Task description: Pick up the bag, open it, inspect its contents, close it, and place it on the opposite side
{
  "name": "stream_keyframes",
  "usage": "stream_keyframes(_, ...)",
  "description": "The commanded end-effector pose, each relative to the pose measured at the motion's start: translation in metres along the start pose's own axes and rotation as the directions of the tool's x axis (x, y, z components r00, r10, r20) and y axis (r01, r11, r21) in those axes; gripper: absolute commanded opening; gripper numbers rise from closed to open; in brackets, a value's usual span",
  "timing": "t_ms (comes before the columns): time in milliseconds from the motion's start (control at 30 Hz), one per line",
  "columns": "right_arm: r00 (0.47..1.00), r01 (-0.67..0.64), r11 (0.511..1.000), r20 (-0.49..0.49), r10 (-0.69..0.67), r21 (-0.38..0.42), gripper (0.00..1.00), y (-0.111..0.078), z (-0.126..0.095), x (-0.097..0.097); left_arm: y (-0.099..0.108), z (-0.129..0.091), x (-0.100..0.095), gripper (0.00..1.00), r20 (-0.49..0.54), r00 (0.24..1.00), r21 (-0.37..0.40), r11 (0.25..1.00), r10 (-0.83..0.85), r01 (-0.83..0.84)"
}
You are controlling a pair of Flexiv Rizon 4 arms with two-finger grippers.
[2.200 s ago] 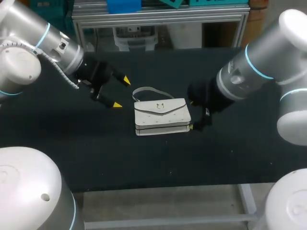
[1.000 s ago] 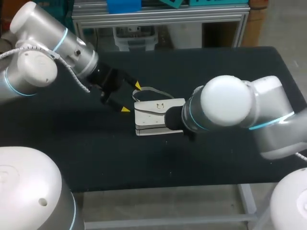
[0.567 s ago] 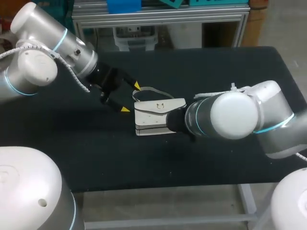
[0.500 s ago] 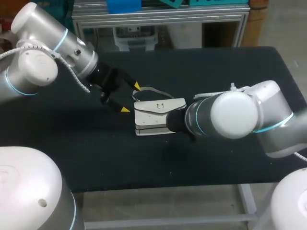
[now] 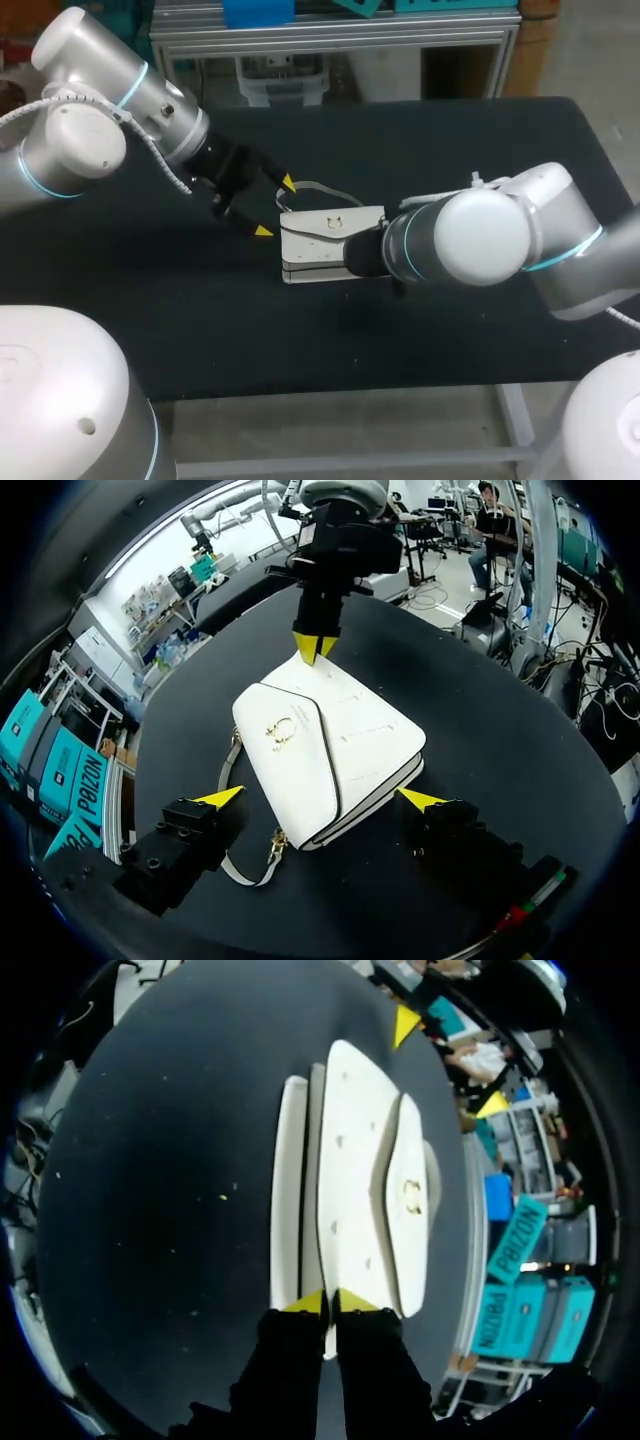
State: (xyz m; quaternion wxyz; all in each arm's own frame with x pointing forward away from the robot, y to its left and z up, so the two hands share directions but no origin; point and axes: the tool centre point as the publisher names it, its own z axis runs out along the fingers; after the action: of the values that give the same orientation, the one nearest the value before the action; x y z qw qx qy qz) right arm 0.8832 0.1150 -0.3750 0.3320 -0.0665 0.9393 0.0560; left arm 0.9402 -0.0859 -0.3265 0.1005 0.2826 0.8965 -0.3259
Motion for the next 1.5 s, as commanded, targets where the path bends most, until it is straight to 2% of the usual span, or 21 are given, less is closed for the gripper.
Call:
stream_keyframes(33,0.998,-0.003,1.0,0.061,0.004,-0.014,0.0,0.0,0.003,0.01,-0.001,0.004,0.0,1.0,0.015,0.999,0.019,0.999,0.03,-0.031)
stream_keyframes(200,0.999,-0.018,0.999,0.044,0.019,-0.03,0.0,0.001,0.002,0.012,-0.014,0.006,0.002,1.0,0.06,0.992,0.037,0.993,0.109,-0.112)
stream_keyframes(500,0.999,-0.018,0.999,0.044,0.019,-0.03,0.0,0.001,0.002,0.012,-0.034,0.019,0.006,1.0,0.149,0.956,0.007,0.967,0.252,-0.256)
stream_keyframes(567,0.999,-0.018,0.999,0.044,0.019,-0.03,0.0,0.001,0.002,0.012,-0.039,0.022,0.007,0.89,0.162,0.949,-0.01,0.962,0.272,-0.274)
stream_keyframes(633,0.999,-0.018,0.999,0.044,0.019,-0.03,0.0,0.001,0.002,0.012,-0.044,0.025,0.009,0.66,0.172,0.941,-0.017,0.956,0.293,-0.294)
stream_keyframes(767,0.999,-0.018,0.999,0.044,0.019,-0.03,0.0,0.001,0.002,0.012,-0.053,0.03,0.015,0.61,0.197,0.923,-0.023,0.943,0.33,-0.332)
stream_keyframes(800,0.999,-0.018,0.999,0.044,0.019,-0.03,0.0,0.001,0.002,0.012,-0.054,0.034,0.017,0.55,0.199,0.92,-0.025,0.94,0.339,-0.341)
stream_keyframes(1167,0.999,-0.018,0.999,0.044,0.019,-0.03,0.0,0.001,0.002,0.012,-0.049,0.056,0.016,0.49,0.264,0.879,-0.05,0.916,0.397,-0.398)
stream_keyframes(1367,0.999,-0.018,0.999,0.044,0.019,-0.03,0.0,0.001,0.002,0.012,-0.039,0.062,0.004,0.48,0.325,0.848,-0.111,0.907,0.419,-0.406)
stream_keyframes(1500,0.999,-0.018,0.999,0.044,0.019,-0.03,0.0,0.001,0.002,0.012,-0.035,0.065,-0.003,0.47,0.35,0.818,-0.188,0.89,0.456,-0.416)
